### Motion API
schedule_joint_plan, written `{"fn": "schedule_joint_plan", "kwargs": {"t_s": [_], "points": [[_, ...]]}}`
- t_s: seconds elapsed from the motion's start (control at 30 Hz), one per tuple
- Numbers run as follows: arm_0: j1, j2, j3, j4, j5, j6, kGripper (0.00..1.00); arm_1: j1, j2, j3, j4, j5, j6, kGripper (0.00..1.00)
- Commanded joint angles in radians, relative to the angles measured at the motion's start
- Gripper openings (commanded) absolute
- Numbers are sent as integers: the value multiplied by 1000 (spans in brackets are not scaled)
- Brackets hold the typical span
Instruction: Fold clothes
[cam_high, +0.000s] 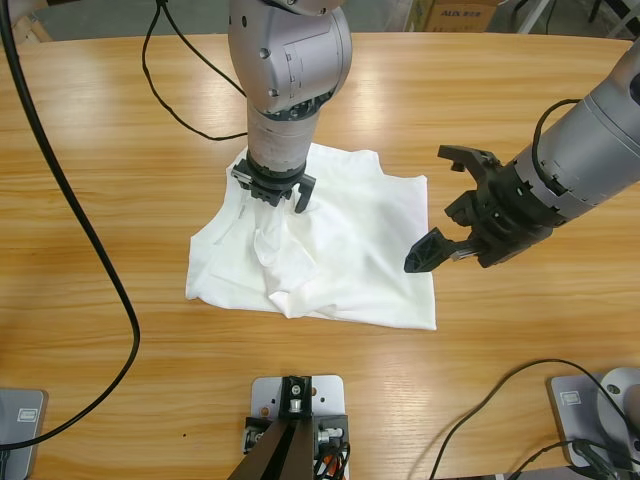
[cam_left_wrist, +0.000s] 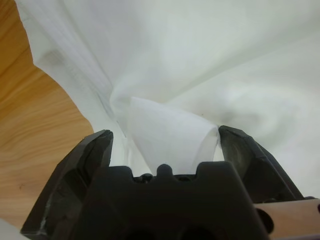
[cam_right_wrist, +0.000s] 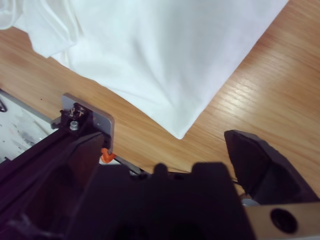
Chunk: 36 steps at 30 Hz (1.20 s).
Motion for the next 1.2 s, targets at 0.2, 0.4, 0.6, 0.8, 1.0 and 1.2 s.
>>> {"fn": "schedule_joint_plan", "kwargs": {"t_s": [0.2,0.4,0.6,0.8,1.0,1.2], "points": [[8,-6,31,152,12,-8,0,-7,7,26,-15,14,-14,977],[8,-9,31,152,12,-8,0,-7,17,23,-15,14,-14,887],[8,-26,33,152,14,-8,0,-7,28,18,-13,12,-12,734],[14,-57,44,152,65,1,0,-7,27,18,-13,14,-12,734],[74,-72,20,152,105,25,0,-7,27,18,-8,15,-12,734],[93,-59,-34,152,121,78,0,-7,42,12,-8,15,-12,734]]}}
